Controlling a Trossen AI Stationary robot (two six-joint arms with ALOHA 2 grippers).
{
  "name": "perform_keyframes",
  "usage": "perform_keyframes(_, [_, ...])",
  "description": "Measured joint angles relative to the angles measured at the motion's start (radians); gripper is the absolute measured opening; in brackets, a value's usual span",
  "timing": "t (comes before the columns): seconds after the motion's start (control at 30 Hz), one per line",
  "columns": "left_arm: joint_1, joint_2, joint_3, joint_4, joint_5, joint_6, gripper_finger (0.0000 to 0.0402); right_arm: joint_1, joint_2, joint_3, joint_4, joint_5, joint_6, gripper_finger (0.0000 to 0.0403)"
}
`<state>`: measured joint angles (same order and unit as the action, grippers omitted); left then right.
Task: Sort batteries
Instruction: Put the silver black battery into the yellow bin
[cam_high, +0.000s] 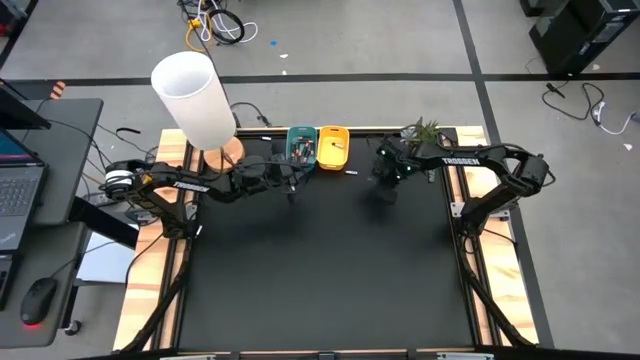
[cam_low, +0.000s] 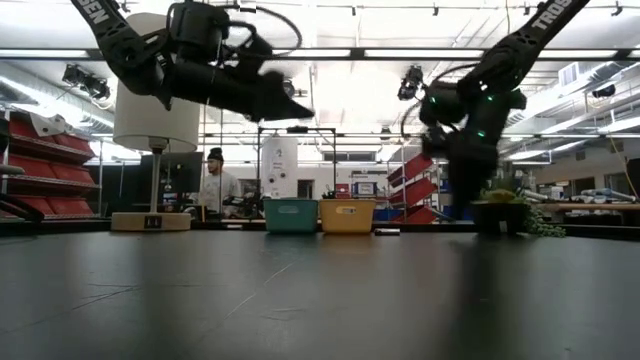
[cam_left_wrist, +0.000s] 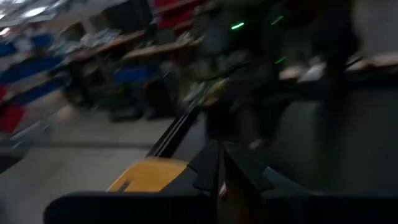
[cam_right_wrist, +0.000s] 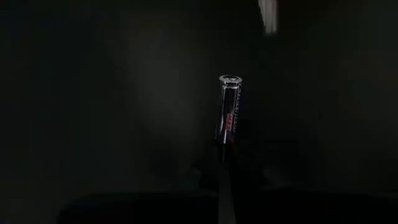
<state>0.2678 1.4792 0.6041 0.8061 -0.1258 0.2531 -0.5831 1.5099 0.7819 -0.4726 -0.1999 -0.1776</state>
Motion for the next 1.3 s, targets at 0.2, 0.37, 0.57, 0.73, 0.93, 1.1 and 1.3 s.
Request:
perform_keyframes(0.2, [0.007, 0.000, 0.000, 0.076, 0.038, -0.065, 0.0070, 0.032, -0.018, 0.002, 0.318, -0.071, 0.068, 0.0009])
perform_keyframes(0.37, [0.028, 0.000, 0.000, 0.107, 0.124, -0.154, 0.0139, 0.092, -0.018, 0.002, 0.549, -0.071, 0.070, 0.0009])
perform_keyframes(0.57, [0.054, 0.000, 0.000, 0.118, 0.169, -0.184, 0.0222, 0.161, -0.018, 0.002, 0.755, -0.068, 0.071, 0.0009])
perform_keyframes(0.73, [0.068, 0.000, 0.000, 0.120, 0.234, -0.186, 0.0248, 0.197, -0.018, 0.002, 0.854, -0.067, 0.070, 0.0009])
perform_keyframes(0.93, [0.080, 0.000, 0.000, 0.154, 0.267, -0.210, 0.0240, 0.228, -0.018, 0.002, 0.925, -0.063, 0.071, 0.0009])
perform_keyframes(1.1, [0.083, 0.087, 0.003, 0.319, 0.305, -0.238, 0.0222, 0.243, -0.012, 0.002, 0.961, -0.063, 0.063, 0.0009])
perform_keyframes(1.3, [0.099, 0.222, 0.066, 0.413, 0.393, -0.291, 0.0207, 0.237, -0.007, 0.002, 0.971, -0.025, 0.059, 0.0009])
